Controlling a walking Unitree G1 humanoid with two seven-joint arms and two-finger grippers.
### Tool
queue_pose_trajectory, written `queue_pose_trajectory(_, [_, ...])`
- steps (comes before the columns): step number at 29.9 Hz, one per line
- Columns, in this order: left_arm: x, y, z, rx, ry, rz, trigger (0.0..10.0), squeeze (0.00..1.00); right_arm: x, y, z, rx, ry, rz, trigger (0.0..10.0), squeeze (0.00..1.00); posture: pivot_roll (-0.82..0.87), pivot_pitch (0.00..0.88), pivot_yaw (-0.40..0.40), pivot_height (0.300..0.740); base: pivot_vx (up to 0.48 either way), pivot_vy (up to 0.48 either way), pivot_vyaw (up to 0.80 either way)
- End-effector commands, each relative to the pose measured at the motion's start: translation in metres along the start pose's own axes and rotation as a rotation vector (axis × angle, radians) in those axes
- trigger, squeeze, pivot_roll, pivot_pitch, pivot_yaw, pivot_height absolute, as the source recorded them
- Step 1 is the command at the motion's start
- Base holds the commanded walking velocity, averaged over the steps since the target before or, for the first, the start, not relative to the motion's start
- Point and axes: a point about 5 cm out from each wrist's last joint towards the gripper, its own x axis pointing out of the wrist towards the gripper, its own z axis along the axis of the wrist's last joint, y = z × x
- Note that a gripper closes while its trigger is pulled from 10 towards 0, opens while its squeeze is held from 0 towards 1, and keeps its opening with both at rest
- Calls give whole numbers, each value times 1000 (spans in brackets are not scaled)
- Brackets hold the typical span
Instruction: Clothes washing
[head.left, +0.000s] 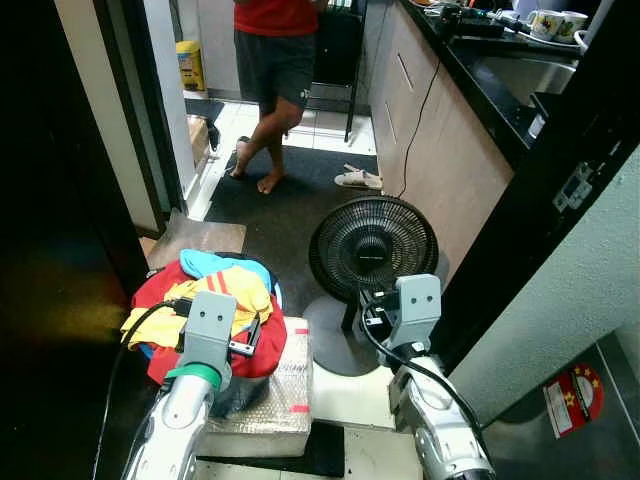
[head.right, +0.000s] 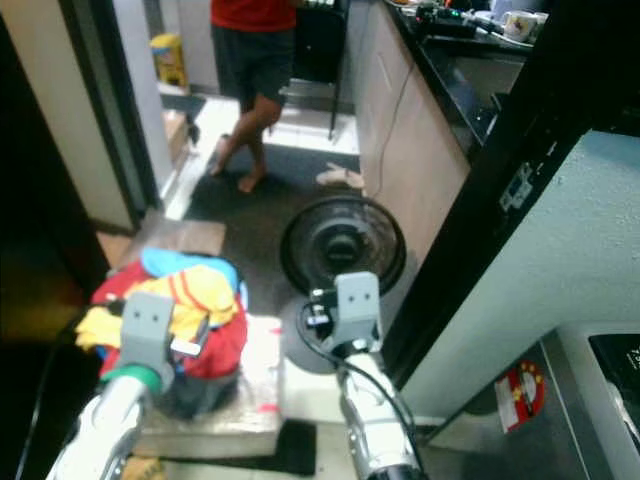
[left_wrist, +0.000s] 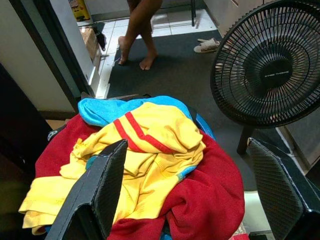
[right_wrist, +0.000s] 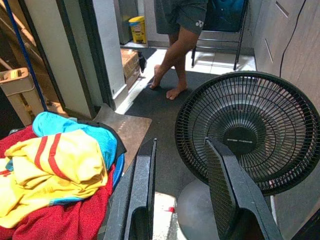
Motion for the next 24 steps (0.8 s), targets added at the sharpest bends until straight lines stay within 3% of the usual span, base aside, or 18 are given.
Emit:
queue_pose_trajectory(1, [-2, -2, -3, 1, 4, 3, 10000, 0, -2, 0, -4, -5, 12, 5, 10000, 0, 81, 27, -34, 740, 0, 0, 0])
queue_pose_trajectory(12, [-1, -1, -4, 6, 7, -1, 10000, 0, -2, -2, -5, -4, 11, -1, 10000, 0, 76, 21, -27, 740, 0, 0, 0])
queue_pose_trajectory(24, [-3, -1, -5, 5, 9, 9, 10000, 0, -2, -1, -6, 0, 16, 13, 10000, 0, 81, 26, -34, 740, 0, 0, 754])
